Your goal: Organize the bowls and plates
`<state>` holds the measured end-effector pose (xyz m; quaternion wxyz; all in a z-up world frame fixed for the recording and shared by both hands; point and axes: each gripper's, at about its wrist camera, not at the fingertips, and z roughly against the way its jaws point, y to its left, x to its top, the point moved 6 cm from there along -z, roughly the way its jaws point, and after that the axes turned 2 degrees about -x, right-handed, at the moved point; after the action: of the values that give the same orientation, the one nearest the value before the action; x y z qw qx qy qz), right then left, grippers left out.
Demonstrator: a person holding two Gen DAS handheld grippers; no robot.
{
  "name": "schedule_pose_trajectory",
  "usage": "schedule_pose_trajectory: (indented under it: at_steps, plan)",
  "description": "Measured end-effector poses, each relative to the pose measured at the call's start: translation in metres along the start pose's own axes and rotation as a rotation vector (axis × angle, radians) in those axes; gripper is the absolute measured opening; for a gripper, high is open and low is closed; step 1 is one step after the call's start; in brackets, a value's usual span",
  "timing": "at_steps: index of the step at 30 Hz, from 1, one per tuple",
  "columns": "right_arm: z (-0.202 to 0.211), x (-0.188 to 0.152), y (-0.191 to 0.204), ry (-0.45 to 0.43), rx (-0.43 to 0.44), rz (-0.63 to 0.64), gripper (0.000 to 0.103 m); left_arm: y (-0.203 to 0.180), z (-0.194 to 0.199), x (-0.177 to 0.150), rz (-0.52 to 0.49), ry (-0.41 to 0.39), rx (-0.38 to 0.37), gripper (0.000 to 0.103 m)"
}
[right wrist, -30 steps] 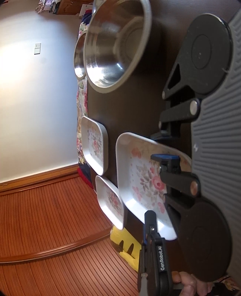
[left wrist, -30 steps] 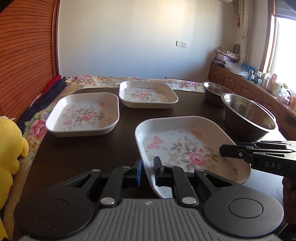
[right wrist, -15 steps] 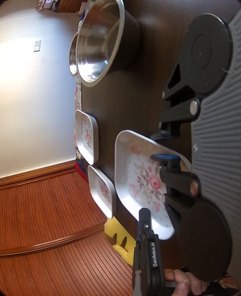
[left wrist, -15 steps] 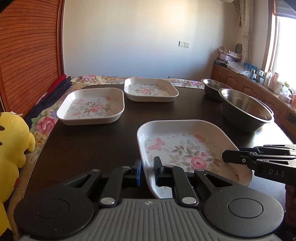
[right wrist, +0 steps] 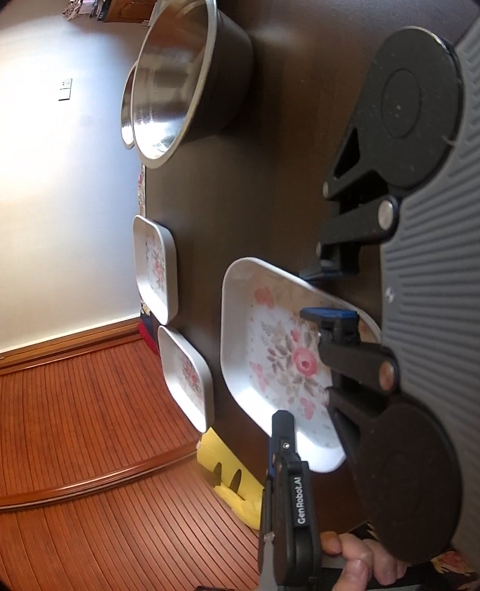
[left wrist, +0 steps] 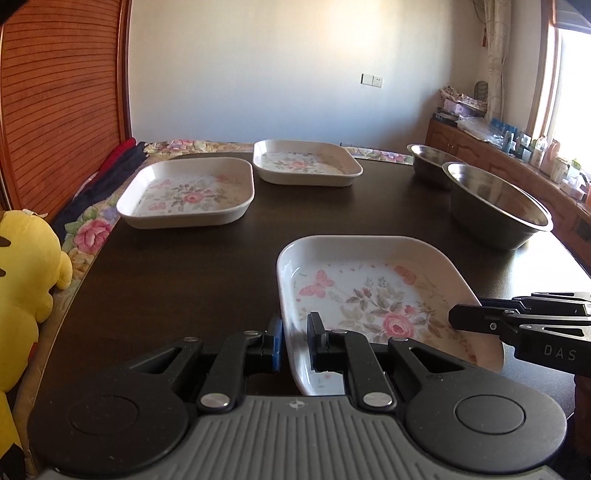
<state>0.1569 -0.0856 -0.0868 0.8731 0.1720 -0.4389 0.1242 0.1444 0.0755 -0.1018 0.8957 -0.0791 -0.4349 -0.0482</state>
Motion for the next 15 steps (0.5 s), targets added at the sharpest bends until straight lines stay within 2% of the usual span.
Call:
schedule_pose_trajectory:
  at_steps: [10,15]
  plan:
    - [0.004,0.003,-0.005,-0.019,-0.014,-0.007,0.019,0.002,0.001,0.0,0.018,-0.006,0.001,0.017]
    - [0.016,0.018,-0.012,-0.072,-0.03,0.008,0.029,0.011,0.007,0.008,0.031,-0.028,0.007,0.035]
